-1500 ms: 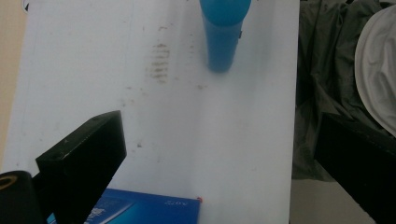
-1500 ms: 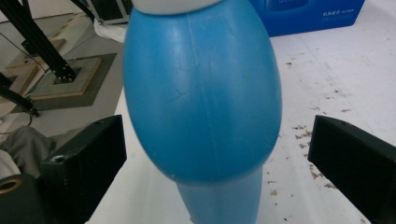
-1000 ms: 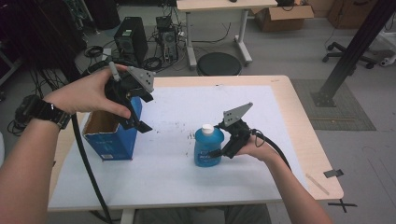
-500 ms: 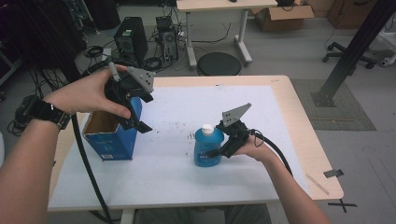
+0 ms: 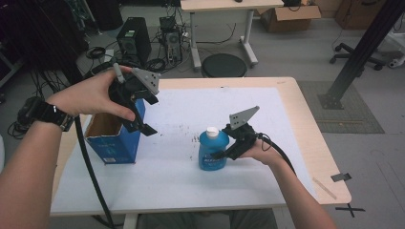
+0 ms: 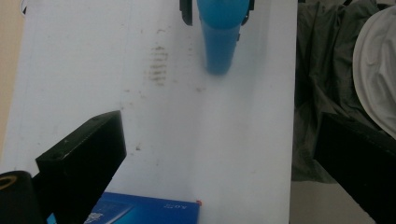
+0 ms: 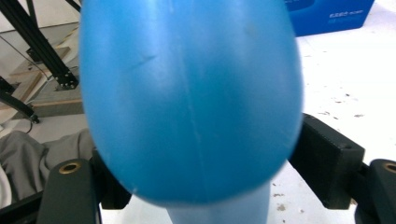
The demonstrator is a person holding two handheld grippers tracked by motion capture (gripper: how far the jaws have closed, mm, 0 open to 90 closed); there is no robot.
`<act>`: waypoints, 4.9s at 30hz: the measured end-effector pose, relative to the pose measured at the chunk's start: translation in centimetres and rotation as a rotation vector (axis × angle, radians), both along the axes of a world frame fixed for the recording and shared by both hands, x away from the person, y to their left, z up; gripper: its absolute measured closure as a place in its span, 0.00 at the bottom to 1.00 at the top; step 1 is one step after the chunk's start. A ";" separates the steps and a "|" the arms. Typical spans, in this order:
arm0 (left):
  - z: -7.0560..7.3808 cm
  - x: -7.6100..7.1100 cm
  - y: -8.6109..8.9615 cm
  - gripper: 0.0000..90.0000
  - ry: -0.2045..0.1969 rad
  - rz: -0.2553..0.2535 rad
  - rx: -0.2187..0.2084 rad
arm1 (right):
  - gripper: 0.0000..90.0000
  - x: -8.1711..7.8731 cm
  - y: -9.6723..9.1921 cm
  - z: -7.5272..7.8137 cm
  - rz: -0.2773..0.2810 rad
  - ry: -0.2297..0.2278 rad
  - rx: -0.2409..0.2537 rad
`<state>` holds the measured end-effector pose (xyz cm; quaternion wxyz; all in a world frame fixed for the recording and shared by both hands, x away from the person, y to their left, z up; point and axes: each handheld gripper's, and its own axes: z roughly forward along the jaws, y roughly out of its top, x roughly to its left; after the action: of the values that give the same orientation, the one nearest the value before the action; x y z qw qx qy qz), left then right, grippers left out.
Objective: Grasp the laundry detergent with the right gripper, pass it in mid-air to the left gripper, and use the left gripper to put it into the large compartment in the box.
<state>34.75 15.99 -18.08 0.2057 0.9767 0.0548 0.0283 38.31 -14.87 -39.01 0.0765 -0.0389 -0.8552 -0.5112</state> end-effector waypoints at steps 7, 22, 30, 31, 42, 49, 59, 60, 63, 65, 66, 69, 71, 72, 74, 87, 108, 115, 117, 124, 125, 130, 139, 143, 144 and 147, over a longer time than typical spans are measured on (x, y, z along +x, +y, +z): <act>0.0 0.0 0.0 0.04 -0.001 0.001 0.001 | 0.30 0.0 0.0 0.0 0.004 0.000 -0.001; -0.1 0.1 -0.1 0.04 -0.001 -0.002 0.003 | 0.43 -0.2 0.0 0.0 0.029 -0.009 0.005; 0.0 -0.1 -0.1 0.04 -0.005 0.000 -0.001 | 0.46 -0.5 0.0 0.2 0.002 -0.046 0.009; 0.0 -0.1 -0.1 0.04 -0.006 -0.001 -0.002 | 0.46 -0.6 0.0 0.2 0.001 -0.050 0.010; 0.6 -0.2 -0.1 0.04 -0.011 -0.005 -0.009 | 0.47 -0.5 0.6 1.4 0.004 -0.055 -0.030; 1.0 -0.2 -0.3 0.04 -0.020 0.000 -0.013 | 0.47 -0.2 1.2 4.8 0.008 -0.080 -0.011; 2.4 -0.5 -0.5 0.04 -0.040 0.000 -0.026 | 0.47 -0.2 3.3 9.1 0.055 -0.111 -0.018; 2.5 -0.5 -0.6 0.04 -0.042 -0.002 -0.025 | 0.47 -0.2 3.7 9.5 0.055 -0.117 -0.022; 2.9 -0.7 -0.7 0.04 -0.047 -0.004 -0.026 | 0.47 -0.3 4.5 10.4 0.060 -0.122 -0.033; 3.1 -0.7 -0.8 0.04 -0.051 -0.005 -0.026 | 0.47 -0.5 5.4 11.3 0.068 -0.123 -0.052; 3.1 -0.8 -0.8 0.04 -0.052 -0.006 -0.027 | 0.47 -0.6 5.7 11.5 0.077 -0.126 -0.060; 3.4 -0.9 -0.9 0.04 -0.056 -0.008 -0.028 | 0.47 -0.8 6.3 11.9 0.088 -0.127 -0.066; 3.4 -0.9 -1.0 0.04 -0.054 -0.009 -0.026 | 0.47 -1.0 6.9 12.3 0.086 -0.128 -0.070; 3.4 -0.9 -1.1 0.04 -0.052 -0.009 -0.024 | 0.47 -1.1 7.2 12.6 0.091 -0.135 -0.075; 3.4 -1.0 -1.2 0.04 -0.053 -0.011 -0.023 | 0.47 -1.2 7.8 12.9 0.095 -0.138 -0.081; 3.6 -1.2 -2.1 0.06 -0.050 -0.019 -0.011 | 0.47 -1.8 10.2 13.9 0.122 -0.147 -0.098; 1.9 -1.0 -4.2 0.10 -0.037 -0.028 0.074 | 0.47 -2.1 10.9 14.3 0.119 -0.149 -0.109; 1.7 -0.9 -4.5 0.16 -0.040 -0.035 0.086 | 0.47 -2.1 11.0 14.3 0.119 -0.158 -0.110; 1.7 -0.9 -4.6 0.19 -0.033 -0.034 0.085 | 0.47 -2.2 11.0 14.3 0.121 -0.154 -0.106; 1.7 -1.0 -4.7 0.22 -0.032 -0.026 0.087 | 0.47 -2.1 11.0 14.2 0.116 -0.157 -0.110; 1.7 -1.0 -4.7 0.22 -0.033 -0.026 0.087 | 0.47 -2.1 11.0 14.2 0.116 -0.156 -0.110; 1.7 -1.0 -4.6 0.25 -0.028 -0.021 0.089 | 0.47 -2.2 11.1 14.1 0.116 -0.158 -0.109; 1.6 -0.9 -4.6 0.32 -0.014 -0.020 0.098 | 0.47 -2.2 11.2 14.0 0.114 -0.162 -0.112; 1.6 -0.9 -4.7 0.33 -0.011 -0.016 0.104 | 0.47 -2.2 11.2 13.9 0.110 -0.160 -0.114; 1.6 -0.9 -4.7 0.34 -0.007 -0.014 0.103 | 0.47 -2.2 11.2 13.9 0.107 -0.161 -0.116; 1.6 -0.9 -4.7 0.35 -0.005 -0.011 0.105 | 0.47 -2.1 11.1 13.9 0.106 -0.162 -0.116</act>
<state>33.87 11.25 -16.53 0.1546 0.9863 0.0475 0.0326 36.17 -3.76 -25.12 0.0319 0.0435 -0.8876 -0.4575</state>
